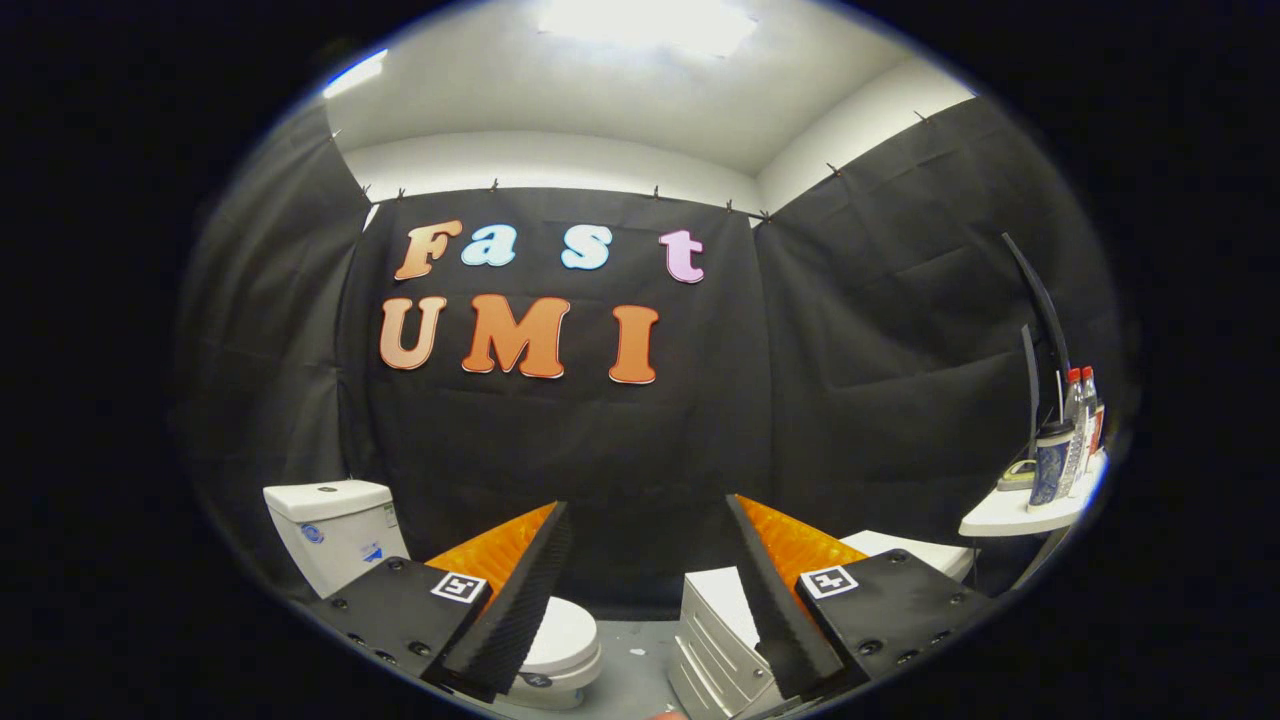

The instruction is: Open the toilet lid.

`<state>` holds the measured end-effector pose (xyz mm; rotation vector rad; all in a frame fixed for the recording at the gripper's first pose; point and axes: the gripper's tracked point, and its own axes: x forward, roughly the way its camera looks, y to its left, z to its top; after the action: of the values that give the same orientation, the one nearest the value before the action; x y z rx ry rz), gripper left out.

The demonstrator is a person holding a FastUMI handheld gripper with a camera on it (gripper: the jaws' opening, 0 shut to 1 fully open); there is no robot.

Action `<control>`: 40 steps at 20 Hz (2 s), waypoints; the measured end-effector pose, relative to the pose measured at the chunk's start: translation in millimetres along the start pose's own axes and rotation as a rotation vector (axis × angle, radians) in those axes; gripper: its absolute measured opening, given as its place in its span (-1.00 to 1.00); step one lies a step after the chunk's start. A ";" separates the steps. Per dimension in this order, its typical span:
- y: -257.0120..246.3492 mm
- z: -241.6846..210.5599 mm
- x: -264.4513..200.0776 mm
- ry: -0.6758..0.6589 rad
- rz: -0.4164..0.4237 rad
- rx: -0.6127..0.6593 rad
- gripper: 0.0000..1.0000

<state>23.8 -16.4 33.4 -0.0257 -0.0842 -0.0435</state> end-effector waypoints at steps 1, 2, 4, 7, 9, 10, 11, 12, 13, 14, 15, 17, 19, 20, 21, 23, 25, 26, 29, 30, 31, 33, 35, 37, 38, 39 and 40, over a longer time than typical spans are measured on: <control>1.3 2.5 7.8 -0.005 0.006 -0.018 0.96; 3.0 5.4 15.9 -0.011 0.012 -0.032 0.96; 9.1 13.7 37.1 -0.029 0.030 -0.058 0.96; 15.8 32.0 76.8 -0.084 0.045 -0.123 0.96; 21.2 43.2 102.3 -0.122 0.055 -0.155 0.96; 25.5 47.0 114.7 -0.130 0.057 -0.157 0.96; 31.9 49.5 124.5 -0.133 0.068 -0.147 0.96; 39.4 53.2 133.6 -0.137 0.078 -0.134 0.96; 46.2 55.4 139.2 -0.137 0.082 -0.124 0.96; 52.8 58.5 144.4 -0.137 0.088 -0.117 0.96; 62.1 59.2 147.2 -0.138 0.099 -0.106 0.96; 85.6 52.9 146.7 -0.133 0.134 -0.063 0.96; 104.8 21.7 142.9 -0.081 0.174 0.008 0.96; 115.2 -1.2 139.2 -0.033 0.197 0.057 0.96; 125.0 -24.3 134.5 0.013 0.222 0.116 0.96; 139.3 -64.9 124.2 0.101 0.272 0.240 0.96; 151.8 -105.3 106.5 0.179 0.332 0.371 0.98; 153.5 -122.8 103.0 0.209 0.348 0.422 0.97; 152.3 -182.4 90.5 0.297 0.369 0.505 0.96; 152.4 -199.5 85.8 0.331 0.376 0.528 0.96; 152.6 -216.7 80.5 0.366 0.385 0.552 0.96; 152.5 -251.4 73.4 0.429 0.400 0.601 0.96; 151.6 -295.0 66.5 0.514 0.408 0.654 0.96; 151.3 -340.1 53.4 0.599 0.414 0.723 0.96; 151.9 -360.1 49.4 0.643 0.405 0.764 0.96; 150.5 -379.5 47.1 0.684 0.395 0.806 0.96; 147.7 -397.7 43.7 0.718 0.387 0.847 0.96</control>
<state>107.1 118.3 -362.6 0.8161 0.6245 0.3714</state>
